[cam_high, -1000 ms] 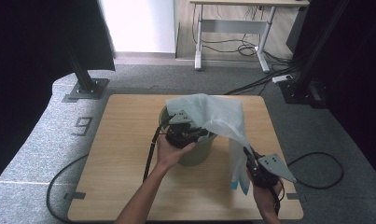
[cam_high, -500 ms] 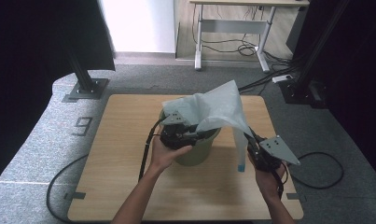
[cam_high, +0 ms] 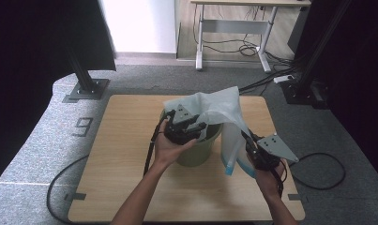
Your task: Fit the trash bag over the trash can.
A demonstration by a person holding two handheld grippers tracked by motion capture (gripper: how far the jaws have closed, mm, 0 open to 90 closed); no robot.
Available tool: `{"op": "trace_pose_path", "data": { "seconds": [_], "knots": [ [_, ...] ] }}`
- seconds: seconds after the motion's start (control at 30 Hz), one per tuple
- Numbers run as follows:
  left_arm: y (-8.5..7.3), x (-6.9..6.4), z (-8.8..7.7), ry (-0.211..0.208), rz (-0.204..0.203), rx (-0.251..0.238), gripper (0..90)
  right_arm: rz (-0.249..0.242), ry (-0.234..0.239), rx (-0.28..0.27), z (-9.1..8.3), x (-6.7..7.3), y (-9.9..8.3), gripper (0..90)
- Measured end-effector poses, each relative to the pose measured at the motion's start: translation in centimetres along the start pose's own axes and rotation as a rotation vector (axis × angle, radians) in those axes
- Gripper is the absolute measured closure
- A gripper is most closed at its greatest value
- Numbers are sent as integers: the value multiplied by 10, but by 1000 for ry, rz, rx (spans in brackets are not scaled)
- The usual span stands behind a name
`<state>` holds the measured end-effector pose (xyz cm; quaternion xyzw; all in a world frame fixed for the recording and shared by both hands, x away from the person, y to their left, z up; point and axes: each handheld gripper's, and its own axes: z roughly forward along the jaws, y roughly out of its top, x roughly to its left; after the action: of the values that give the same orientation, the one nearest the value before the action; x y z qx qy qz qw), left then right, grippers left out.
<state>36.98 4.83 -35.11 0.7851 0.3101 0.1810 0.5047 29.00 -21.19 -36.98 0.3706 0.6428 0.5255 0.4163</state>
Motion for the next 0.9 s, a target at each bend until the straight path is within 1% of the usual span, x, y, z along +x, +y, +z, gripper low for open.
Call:
{"op": "trace_pose_path", "data": {
  "seconds": [0.07, 0.1, 0.17, 0.27, 0.33, 0.4, 0.53, 0.6, 0.77, 0.83, 0.87, 0.9],
  "knots": [
    [1, 5, 6, -31, -42, 24, 783, -3, 3, -10, -3, 1, 3, 882],
    [1, 6, 8, -40, -51, 32, 827, -7, 6, -18, -5, 1, 6, 882],
    [1, 7, 14, -79, -73, 63, 877, -12, 8, -29, -8, 2, 9, 882],
    [0, 5, 18, -118, -83, 102, 888, -12, 10, -40, -13, 0, 12, 882],
    [-2, 4, 19, -135, -86, 123, 888, -9, 11, -45, -16, -1, 13, 882],
    [-3, 4, 18, -152, -89, 132, 886, -4, 10, -47, -17, -2, 13, 882],
    [-8, 6, 14, -170, -91, 150, 858, 1, 14, -43, -15, -4, 12, 882],
    [-10, 9, 12, -191, -108, 156, 834, 0, 16, -37, -13, -4, 12, 882],
    [-14, 14, 14, -233, -132, 176, 769, 4, 24, -23, -8, -5, 10, 881],
    [-15, 15, 14, -235, -131, 166, 730, 4, 28, -18, -6, -3, 9, 881],
    [-14, 15, 12, -224, -128, 149, 692, 5, 30, -14, -5, -3, 8, 881],
    [-14, 15, 11, -212, -123, 130, 629, 3, 31, -11, -4, -2, 7, 881]
  ]
}}
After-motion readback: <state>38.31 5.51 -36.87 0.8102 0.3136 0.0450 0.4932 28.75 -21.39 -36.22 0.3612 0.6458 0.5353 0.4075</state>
